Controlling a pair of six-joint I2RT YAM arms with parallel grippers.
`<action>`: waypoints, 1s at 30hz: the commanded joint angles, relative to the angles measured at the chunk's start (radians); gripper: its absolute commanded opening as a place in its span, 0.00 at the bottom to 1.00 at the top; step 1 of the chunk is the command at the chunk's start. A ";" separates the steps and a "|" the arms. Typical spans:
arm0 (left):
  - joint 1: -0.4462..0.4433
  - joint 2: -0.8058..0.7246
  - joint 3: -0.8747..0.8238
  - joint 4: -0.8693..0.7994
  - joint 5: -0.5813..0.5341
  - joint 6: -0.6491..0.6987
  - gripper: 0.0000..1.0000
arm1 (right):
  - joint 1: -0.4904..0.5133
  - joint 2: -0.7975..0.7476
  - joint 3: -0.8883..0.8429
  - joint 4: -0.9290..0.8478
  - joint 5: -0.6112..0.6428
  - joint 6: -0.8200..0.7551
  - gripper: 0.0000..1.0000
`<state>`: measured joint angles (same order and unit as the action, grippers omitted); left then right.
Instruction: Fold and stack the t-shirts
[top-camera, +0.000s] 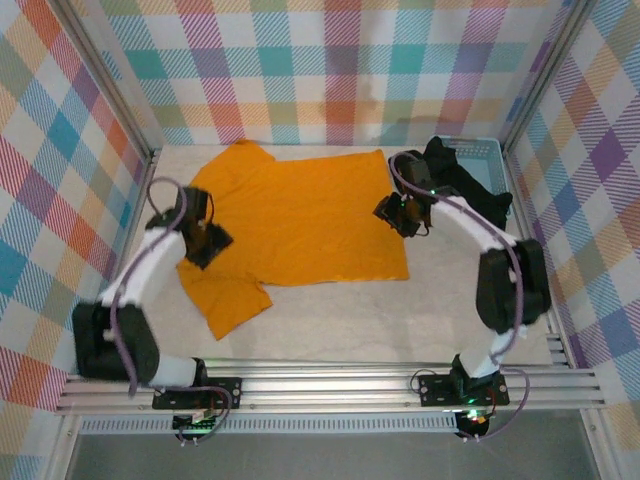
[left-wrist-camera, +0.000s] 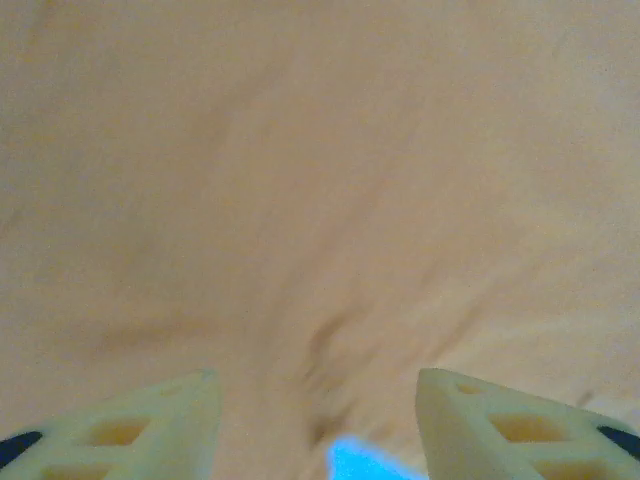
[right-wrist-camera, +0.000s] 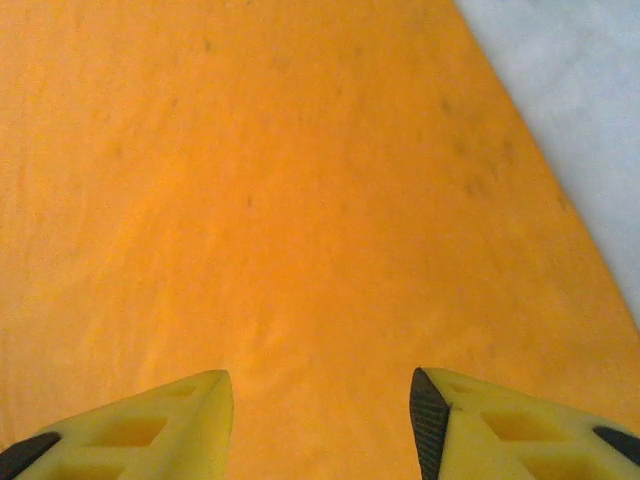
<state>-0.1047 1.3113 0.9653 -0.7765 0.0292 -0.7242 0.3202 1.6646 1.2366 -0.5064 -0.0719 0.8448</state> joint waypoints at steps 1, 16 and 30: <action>-0.063 -0.129 -0.195 -0.146 -0.050 -0.149 0.52 | 0.033 -0.106 -0.142 -0.027 0.018 -0.007 0.51; -0.123 -0.350 -0.505 0.015 -0.001 -0.361 0.53 | 0.059 -0.397 -0.449 -0.085 -0.012 0.033 0.54; -0.142 -0.300 -0.446 0.071 -0.108 -0.316 0.00 | -0.067 -0.272 -0.534 0.076 -0.013 0.058 0.49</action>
<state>-0.2337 1.0637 0.5060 -0.7479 -0.0322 -1.0508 0.2699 1.3415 0.7143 -0.5011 -0.0647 0.8867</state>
